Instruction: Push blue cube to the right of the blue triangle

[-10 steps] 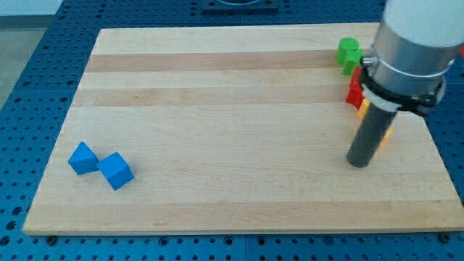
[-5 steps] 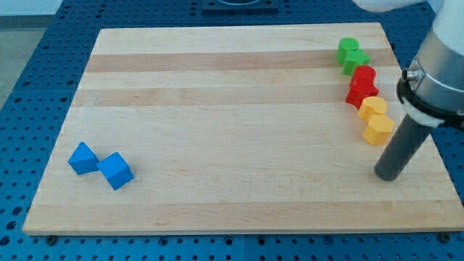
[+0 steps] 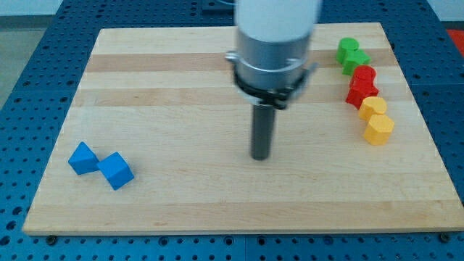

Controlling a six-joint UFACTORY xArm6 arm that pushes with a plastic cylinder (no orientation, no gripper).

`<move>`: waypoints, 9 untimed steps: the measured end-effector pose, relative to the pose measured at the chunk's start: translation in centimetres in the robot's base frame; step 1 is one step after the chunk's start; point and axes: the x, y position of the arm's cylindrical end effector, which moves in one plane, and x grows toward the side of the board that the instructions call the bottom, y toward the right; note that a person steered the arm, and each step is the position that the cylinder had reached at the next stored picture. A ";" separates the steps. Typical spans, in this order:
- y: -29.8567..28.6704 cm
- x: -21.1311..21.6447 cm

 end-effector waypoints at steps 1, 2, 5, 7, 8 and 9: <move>-7.1 -1.8; -15.1 -3.9; -30.6 -5.8; -30.8 -5.5; -30.7 -2.6; -30.7 0.3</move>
